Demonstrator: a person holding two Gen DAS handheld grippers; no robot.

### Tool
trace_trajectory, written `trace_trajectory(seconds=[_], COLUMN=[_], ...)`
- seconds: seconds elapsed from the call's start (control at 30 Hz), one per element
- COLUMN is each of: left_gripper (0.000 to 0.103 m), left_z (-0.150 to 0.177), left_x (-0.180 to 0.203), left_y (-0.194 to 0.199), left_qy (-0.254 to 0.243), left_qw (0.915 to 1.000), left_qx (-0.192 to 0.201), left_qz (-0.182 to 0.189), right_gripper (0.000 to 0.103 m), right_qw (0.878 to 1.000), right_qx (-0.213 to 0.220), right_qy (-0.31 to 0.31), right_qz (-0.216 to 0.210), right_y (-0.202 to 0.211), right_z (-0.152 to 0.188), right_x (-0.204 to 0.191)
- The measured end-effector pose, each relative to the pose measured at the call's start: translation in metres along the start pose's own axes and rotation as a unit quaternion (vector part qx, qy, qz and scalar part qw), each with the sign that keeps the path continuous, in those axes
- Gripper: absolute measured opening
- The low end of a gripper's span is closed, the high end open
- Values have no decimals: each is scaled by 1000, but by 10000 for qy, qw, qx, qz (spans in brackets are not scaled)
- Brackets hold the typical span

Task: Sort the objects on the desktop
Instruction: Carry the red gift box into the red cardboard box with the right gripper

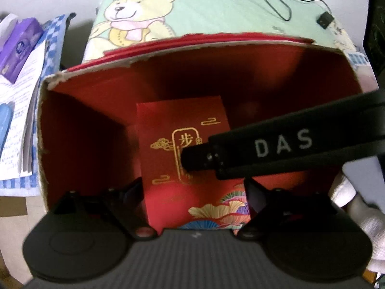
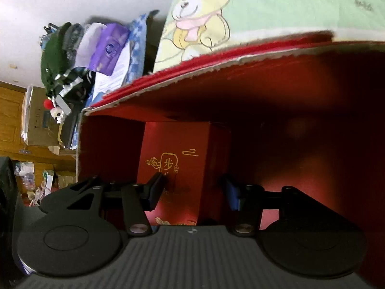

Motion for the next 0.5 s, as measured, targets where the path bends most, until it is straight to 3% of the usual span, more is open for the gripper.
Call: trace_trajectory(seconds=[0.23,0.5], left_gripper=[86,88], left_z=[-3,-4], left_x=[-3,-2], left_y=[-11,-12], left_qy=[88,89], left_qw=[9999,9997], left_qx=[-95,-175], left_qz=[-75,-141], right_gripper=[54,57], right_qw=[9998,9995], right_qx=[-159,19], right_qy=[-92,-45], right_qz=[-89,-309], right_y=[-14,-13], right_z=[-8,-8], right_x=[9,21])
Point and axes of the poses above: each gripper's, at about its wrist camera, not at the fingertips, and y roughly against the way its jaws point, x to its right, z to its underside, the point moved 5 cm from there along -y, roughly the way its jaws point, and after that the axes turned 3 degrees about y, right-handed, at the moved point
